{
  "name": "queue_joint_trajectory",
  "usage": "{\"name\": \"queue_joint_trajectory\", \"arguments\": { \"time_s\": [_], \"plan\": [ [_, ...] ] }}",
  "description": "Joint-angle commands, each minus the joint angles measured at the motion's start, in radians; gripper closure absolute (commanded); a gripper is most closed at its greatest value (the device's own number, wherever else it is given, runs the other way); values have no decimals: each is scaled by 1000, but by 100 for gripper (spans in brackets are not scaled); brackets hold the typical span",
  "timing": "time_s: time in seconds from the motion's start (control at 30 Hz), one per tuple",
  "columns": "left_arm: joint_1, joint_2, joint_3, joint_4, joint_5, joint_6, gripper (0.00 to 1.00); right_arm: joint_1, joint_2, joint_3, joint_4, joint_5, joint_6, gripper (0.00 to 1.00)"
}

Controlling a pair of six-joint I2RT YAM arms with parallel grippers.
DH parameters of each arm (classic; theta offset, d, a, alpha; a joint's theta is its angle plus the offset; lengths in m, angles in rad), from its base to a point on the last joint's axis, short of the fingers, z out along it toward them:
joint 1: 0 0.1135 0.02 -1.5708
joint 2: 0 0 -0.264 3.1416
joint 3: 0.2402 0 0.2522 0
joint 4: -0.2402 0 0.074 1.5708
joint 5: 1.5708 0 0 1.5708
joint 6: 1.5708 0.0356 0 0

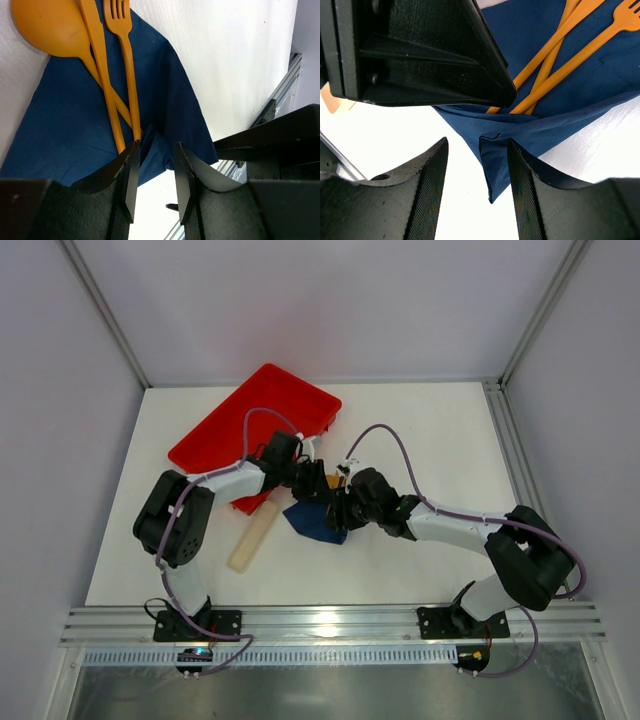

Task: Place the utensils on the paper napkin and roll it up
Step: Roll the napkin at the center of the board.

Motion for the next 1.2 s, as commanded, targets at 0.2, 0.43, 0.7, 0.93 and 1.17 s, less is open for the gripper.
{"name": "queue_joint_trajectory", "arguments": {
  "time_s": [0.2, 0.43, 0.7, 0.93, 1.17],
  "plan": [
    [-3, -3, 30, 55, 46, -37, 57, 5, 3, 32, 30, -2, -23, 52],
    [33, -47, -3, 60, -80, -121, 51, 5, 9, 32, 33, -2, -42, 55],
    [33, -93, 0, 48, -68, -86, 39, 5, 72, 69, -15, -18, -103, 55],
    [33, -89, -34, 83, -38, -89, 39, 7, 104, 90, -15, -30, -117, 55],
    [33, -77, -66, 95, -20, -80, 39, 5, 113, 93, -15, -25, -119, 55]
  ]
}}
